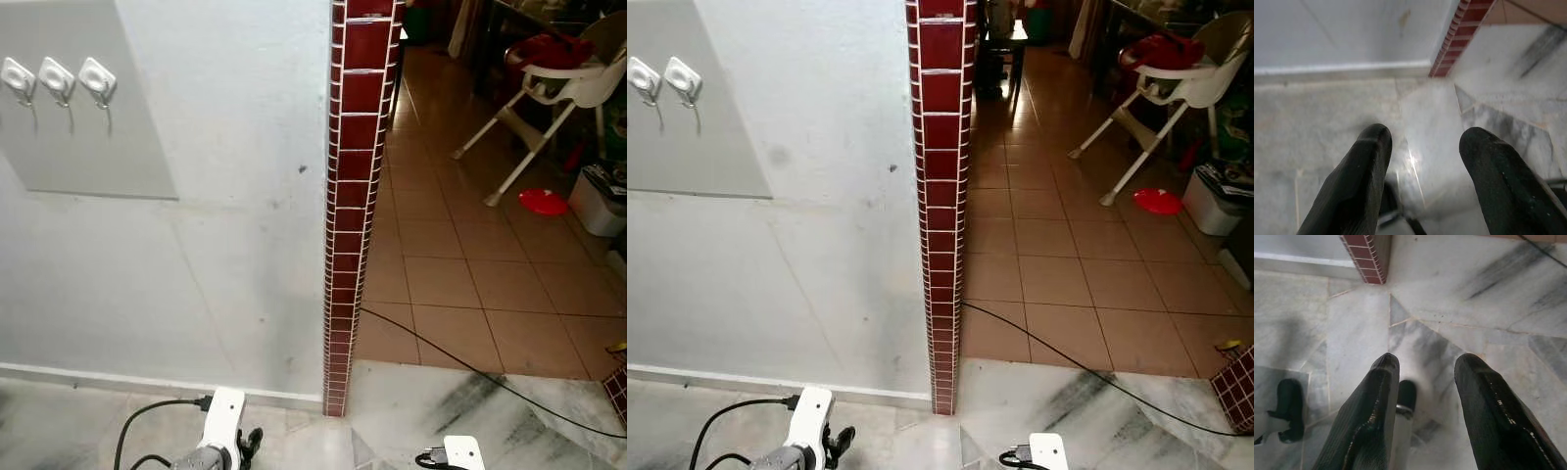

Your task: Hang keys on a hook

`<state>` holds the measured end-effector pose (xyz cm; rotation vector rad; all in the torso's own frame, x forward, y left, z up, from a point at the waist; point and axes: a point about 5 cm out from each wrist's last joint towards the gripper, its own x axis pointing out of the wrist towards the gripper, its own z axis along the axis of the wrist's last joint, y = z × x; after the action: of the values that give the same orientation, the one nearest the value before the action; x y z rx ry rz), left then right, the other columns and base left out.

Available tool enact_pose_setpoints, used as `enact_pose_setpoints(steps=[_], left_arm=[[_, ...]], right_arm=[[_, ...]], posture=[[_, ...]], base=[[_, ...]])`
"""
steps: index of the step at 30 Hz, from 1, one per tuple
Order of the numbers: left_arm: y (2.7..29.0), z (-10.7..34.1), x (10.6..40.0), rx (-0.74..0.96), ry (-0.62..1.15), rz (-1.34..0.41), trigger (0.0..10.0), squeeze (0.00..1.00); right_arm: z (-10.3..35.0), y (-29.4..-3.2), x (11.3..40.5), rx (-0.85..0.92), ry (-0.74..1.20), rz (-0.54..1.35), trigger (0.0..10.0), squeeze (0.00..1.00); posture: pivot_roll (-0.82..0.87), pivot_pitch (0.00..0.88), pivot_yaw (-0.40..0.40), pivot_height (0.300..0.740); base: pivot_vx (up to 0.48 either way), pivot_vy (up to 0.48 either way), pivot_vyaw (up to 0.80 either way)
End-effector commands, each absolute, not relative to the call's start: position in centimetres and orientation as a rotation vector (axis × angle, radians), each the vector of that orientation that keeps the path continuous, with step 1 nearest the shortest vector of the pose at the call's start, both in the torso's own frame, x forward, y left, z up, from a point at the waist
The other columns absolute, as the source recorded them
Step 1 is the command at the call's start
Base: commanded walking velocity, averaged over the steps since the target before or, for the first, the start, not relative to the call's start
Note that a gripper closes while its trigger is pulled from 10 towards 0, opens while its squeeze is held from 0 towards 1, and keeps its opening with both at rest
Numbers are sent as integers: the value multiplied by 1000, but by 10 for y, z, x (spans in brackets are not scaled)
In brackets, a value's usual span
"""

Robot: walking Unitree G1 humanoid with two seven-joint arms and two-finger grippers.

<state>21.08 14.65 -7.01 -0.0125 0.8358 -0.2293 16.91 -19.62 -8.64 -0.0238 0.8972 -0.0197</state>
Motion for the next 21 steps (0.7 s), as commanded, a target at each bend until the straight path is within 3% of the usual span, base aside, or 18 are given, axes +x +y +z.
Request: enact_pose_setpoints(steps=[1, 10, 21], left_arm=[[149, -74, 205, -11, 857, -219, 10000, 0], [146, -78, 197, -25, 862, -197, 10000, 0], [140, -70, 210, -26, 813, -205, 10000, 0]], right_arm=[[-88, -194, 166, -4, 898, -21, 10000, 0], [-95, -196, 148, -34, 954, 10, 10000, 0], [-86, -207, 165, -35, 909, -5, 10000, 0]], posture=[[6, 48, 20, 740], [11, 33, -19, 740], [22, 15, -29, 740]], base=[[0, 0, 0], [0, 0, 0], [0, 0, 0]])
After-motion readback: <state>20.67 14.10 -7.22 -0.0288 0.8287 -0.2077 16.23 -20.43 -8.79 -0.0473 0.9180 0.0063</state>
